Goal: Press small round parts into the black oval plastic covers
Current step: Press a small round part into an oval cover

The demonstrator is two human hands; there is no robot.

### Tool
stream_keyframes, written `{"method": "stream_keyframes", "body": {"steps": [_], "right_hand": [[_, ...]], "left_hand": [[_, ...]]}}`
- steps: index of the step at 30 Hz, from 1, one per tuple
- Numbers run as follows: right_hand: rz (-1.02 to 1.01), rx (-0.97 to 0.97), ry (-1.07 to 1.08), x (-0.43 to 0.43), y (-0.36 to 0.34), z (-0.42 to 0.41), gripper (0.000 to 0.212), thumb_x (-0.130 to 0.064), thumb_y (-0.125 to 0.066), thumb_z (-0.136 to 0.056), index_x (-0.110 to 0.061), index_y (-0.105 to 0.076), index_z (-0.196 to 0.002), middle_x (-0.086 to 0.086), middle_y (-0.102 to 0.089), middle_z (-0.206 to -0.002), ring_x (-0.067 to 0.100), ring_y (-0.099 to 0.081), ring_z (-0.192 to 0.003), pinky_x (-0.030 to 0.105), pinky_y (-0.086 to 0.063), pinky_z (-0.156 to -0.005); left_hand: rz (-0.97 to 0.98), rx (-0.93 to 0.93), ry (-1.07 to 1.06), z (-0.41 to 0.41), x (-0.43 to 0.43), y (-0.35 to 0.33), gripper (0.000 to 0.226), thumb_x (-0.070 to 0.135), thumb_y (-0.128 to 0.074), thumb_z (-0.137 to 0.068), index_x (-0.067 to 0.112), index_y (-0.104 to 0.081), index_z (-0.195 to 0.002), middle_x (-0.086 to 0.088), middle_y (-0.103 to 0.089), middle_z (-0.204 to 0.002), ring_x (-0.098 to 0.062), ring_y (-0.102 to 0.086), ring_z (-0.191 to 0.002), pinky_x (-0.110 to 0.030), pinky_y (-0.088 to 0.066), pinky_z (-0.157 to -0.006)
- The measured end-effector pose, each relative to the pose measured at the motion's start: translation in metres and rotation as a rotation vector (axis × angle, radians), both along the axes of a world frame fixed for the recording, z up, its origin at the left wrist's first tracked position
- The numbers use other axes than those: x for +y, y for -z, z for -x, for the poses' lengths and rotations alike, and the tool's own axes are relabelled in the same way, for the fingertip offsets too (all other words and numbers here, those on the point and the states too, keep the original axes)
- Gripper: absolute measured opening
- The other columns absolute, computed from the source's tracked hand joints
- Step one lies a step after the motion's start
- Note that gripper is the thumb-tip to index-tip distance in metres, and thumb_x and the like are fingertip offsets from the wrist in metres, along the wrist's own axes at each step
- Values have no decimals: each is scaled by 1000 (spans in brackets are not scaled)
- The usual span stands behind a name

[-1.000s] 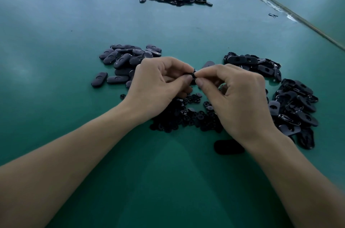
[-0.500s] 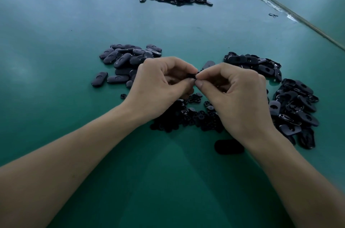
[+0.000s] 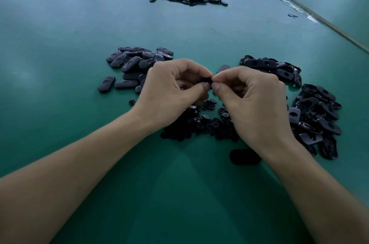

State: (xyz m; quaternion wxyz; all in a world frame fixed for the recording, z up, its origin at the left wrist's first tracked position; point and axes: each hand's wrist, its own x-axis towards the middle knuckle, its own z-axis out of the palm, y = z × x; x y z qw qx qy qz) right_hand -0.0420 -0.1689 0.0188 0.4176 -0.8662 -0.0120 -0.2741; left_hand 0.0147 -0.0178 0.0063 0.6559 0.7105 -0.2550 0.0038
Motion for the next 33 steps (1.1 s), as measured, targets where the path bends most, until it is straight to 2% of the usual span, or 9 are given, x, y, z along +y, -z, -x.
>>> {"method": "stream_keyframes", "body": {"steps": [4,7,13,19,23,28,33], "right_hand": [[-9,22,-31,2,0,0,14,-11,-70,-90,-26,-71,-90,-12,-70,-77,7,-66,-70,28,-55,-68],[-8,19,-31,3,-1,1,17,-11,-70,-89,-28,-68,-88,-14,-69,-77,5,-66,-70,26,-54,-67],[-10,37,0,4,-3,2,24,-14,-71,-88,-34,-59,-82,-14,-67,-77,7,-65,-74,33,-56,-70],[11,57,54,3,-4,3,25,-19,-73,-87,-31,-54,-77,-10,-64,-70,9,-62,-68,31,-53,-62],[-2,61,57,3,-5,3,25,-19,-72,-86,-29,-52,-76,-7,-66,-72,13,-63,-68,31,-52,-60],[-7,52,30,3,-6,3,27,-17,-73,-86,-30,-51,-77,-7,-65,-72,12,-62,-66,26,-50,-57],[51,-8,64,6,-3,5,26,-14,-73,-86,-26,-53,-74,-11,-60,-65,11,-57,-65,18,-43,-54]], "left_hand": [[21,0,-6,0,0,-1,20,-6,-73,-85,13,-71,-90,-9,-76,-78,-15,-73,-65,-26,-60,-62],[30,-3,-3,0,1,-1,20,-7,-73,-85,12,-71,-90,-10,-76,-79,-15,-72,-65,-29,-61,-63],[9,-16,8,0,1,-1,20,-7,-74,-84,12,-71,-90,-8,-76,-79,-16,-73,-67,-25,-60,-64],[-55,-79,-6,0,0,1,23,-3,-76,-83,18,-72,-91,-2,-77,-81,-17,-74,-72,-32,-61,-71],[-77,-134,-50,1,-1,2,21,8,-75,-80,27,-72,-89,3,-76,-80,-16,-74,-72,-32,-61,-70],[-49,-135,-67,1,-1,4,20,5,-75,-81,23,-74,-92,2,-77,-81,-14,-74,-71,-30,-60,-69],[-68,-112,-34,0,-1,3,19,5,-74,-82,20,-74,-94,1,-76,-80,-19,-74,-73,-41,-63,-71]]}}
